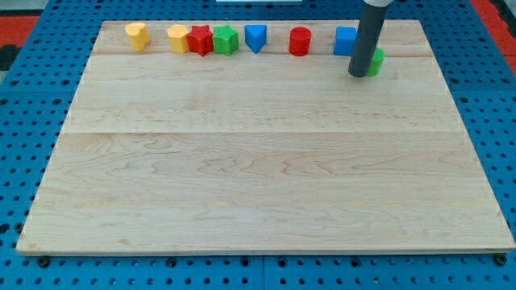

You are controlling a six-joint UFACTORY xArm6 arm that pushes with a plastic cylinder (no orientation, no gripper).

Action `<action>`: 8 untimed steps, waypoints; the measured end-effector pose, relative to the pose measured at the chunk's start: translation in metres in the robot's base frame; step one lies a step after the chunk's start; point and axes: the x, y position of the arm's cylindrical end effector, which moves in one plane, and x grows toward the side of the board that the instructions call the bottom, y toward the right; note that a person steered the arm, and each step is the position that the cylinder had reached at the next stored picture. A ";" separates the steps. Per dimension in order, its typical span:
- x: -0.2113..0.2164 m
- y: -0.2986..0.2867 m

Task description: Slide the green circle to the top right

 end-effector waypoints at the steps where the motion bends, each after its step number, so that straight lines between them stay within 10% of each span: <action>1: -0.023 0.005; 8: -0.030 0.042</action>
